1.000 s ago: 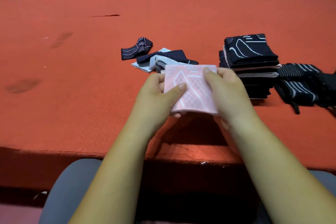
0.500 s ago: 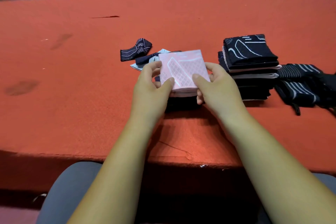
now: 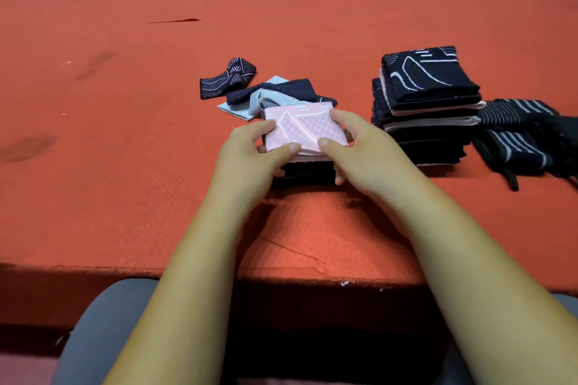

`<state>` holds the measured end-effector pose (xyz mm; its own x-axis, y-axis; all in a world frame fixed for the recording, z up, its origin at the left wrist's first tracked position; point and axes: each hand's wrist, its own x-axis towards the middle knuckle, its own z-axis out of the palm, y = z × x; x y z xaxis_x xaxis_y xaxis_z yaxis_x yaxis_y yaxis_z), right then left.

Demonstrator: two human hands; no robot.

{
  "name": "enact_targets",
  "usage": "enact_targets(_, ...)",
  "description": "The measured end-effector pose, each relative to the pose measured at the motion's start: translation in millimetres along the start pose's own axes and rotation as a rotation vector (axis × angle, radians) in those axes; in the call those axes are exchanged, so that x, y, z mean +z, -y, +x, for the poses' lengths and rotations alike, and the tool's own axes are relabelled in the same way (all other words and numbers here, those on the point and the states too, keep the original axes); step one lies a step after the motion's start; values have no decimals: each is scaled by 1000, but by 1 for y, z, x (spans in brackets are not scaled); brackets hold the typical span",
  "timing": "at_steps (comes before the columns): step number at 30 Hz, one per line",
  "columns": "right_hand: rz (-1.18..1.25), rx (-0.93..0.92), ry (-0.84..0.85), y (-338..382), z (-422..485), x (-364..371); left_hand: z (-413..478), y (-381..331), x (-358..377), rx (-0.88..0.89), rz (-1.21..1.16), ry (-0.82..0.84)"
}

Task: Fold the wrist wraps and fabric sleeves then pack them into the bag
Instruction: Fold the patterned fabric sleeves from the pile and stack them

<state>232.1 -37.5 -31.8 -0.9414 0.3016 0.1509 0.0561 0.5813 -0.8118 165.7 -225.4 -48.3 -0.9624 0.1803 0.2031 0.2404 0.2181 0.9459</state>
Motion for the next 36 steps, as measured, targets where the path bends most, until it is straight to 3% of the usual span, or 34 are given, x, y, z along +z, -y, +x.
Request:
enact_targets(5, -18, -39, -45, -6, 4, 5, -2, 7, 4, 45, 36, -88)
enact_targets(12, -192, -96, -76, -13, 11, 10, -7, 3, -2, 226, 444, -74)
enact_targets(25, -197, -55, -33, -3, 16, 0, 10, -10, -8, 34, 221, -80)
enact_targets(31, -124, -91, -130, -1, 26, -1, 63, -9, -15, -102, 133, -92)
enact_targets(36, -80, -148, -66, -3, 26, 4, 114, 12, -7, -167, 177, -26)
